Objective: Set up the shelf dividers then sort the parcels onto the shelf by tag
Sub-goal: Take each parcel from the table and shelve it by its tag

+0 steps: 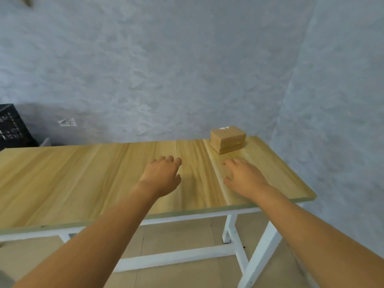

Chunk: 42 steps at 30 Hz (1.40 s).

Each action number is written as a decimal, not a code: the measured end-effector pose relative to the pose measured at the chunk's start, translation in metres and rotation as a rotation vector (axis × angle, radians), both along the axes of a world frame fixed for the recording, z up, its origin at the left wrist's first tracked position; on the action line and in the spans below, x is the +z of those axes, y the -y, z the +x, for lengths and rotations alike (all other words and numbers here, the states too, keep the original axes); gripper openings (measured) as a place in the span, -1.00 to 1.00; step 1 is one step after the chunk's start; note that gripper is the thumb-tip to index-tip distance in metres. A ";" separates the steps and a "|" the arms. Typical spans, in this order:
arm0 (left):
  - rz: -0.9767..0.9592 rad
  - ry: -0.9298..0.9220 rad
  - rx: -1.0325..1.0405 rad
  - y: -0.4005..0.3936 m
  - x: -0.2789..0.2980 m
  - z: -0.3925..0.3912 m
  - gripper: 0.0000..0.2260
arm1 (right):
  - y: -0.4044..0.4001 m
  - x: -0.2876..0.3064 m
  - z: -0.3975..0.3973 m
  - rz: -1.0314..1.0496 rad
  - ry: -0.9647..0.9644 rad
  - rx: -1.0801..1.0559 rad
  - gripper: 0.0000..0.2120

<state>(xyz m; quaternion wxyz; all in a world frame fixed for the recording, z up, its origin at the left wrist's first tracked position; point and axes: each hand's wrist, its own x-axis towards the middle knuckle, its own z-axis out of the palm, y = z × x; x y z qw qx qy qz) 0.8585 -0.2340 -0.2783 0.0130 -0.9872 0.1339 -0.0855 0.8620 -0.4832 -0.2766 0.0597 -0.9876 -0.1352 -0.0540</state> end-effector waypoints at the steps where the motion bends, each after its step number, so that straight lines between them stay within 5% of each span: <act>1: 0.004 -0.003 0.004 0.002 -0.004 0.017 -0.64 | 0.004 -0.002 0.020 0.019 0.001 -0.014 -0.55; 18: -0.039 -0.132 0.062 0.049 -0.030 0.252 -0.61 | 0.088 -0.037 0.310 0.605 -0.196 -0.453 -0.44; 26: -0.139 -0.202 -0.014 0.082 -0.051 0.292 -0.64 | 0.089 -0.038 0.332 0.622 -0.492 -0.420 -0.33; 36: -0.097 -0.234 0.033 0.043 -0.055 0.308 -0.64 | 0.073 -0.029 0.322 0.685 -0.586 -0.430 -0.41; 42: -0.086 -0.201 0.091 0.003 -0.053 0.307 -0.63 | 0.056 -0.018 0.314 0.938 -0.767 -0.488 -0.36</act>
